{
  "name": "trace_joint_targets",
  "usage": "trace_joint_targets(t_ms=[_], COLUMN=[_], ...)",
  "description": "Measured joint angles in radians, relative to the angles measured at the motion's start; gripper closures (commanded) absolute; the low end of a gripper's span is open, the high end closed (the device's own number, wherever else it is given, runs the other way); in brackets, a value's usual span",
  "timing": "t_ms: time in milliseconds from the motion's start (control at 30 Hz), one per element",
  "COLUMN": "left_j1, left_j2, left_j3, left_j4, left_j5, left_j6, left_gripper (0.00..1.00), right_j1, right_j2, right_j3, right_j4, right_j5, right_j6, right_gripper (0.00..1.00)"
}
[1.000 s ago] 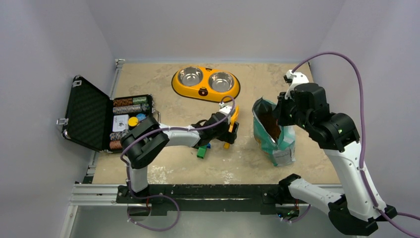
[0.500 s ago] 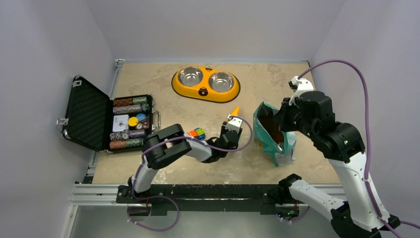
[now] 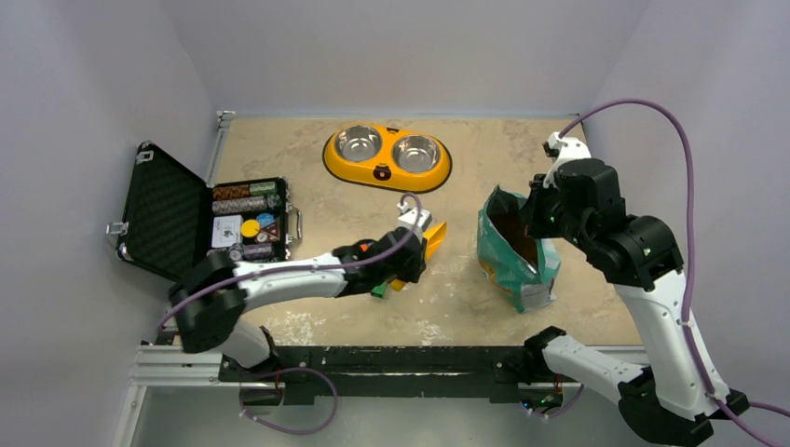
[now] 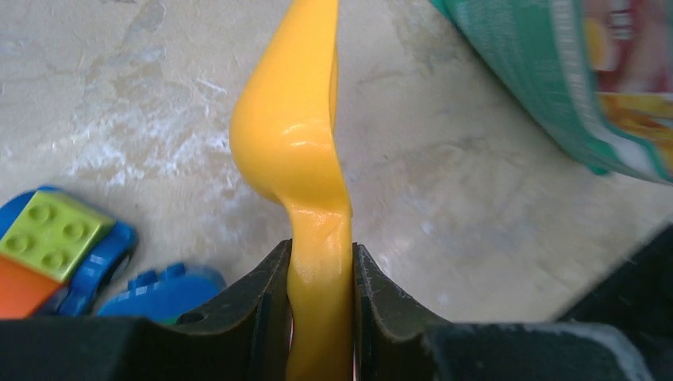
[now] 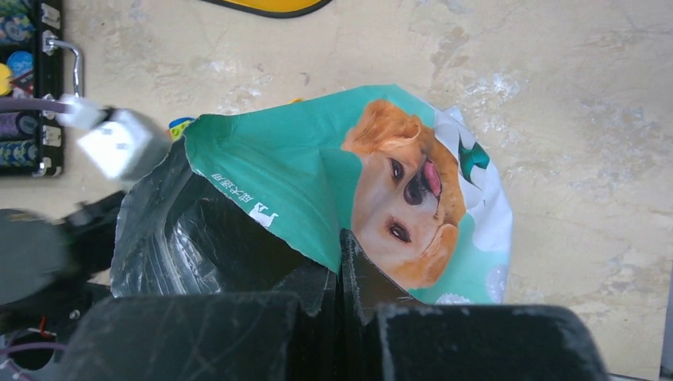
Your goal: Serve the pet food
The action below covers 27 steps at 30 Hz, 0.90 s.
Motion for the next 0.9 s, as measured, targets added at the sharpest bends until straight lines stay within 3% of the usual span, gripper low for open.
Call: trace_joint_targets(t_ms=[133,267,333,500,633,767,900], left_j1=[0.051,0.127,0.159,0.203,0.211,0.211,0.215], left_j2=[-0.239,-0.326,-0.331,-0.314,-0.294,-0.268,-0.204], left_j3=[0.094,0.294,0.412,0.879,1.178,1.251,1.191], left_j4=[-0.356,-0.713,-0.891,-1.299,-1.355,-1.387,-1.358], left_j5=[0.212,0.441,0.511,0.649,0.797,0.906,0.937], left_j6=[-0.127,-0.199,-0.201,-0.202,-0.291,-0.382,-0.493], left_gripper=[1.0,1.0,1.0,1.0,1.0,1.0,1.0], right_j1=[0.001,0.001,0.001,0.01,0.085,0.177,0.186], right_j2=[0.018,0.032,0.053,0.144,0.216,0.248,0.246], right_j3=[0.01,0.006,0.006,0.044,0.08,0.092,0.085], right_j4=[0.005,0.035,0.061,0.105,0.117,0.122,0.145], right_j5=[0.034,0.067,0.088,0.129,0.16,0.179,0.176], right_j6=[-0.005,-0.021,-0.035,-0.073,-0.11,-0.128,-0.128], right_gripper=[1.0,1.0,1.0,1.0,1.0,1.0,1.0])
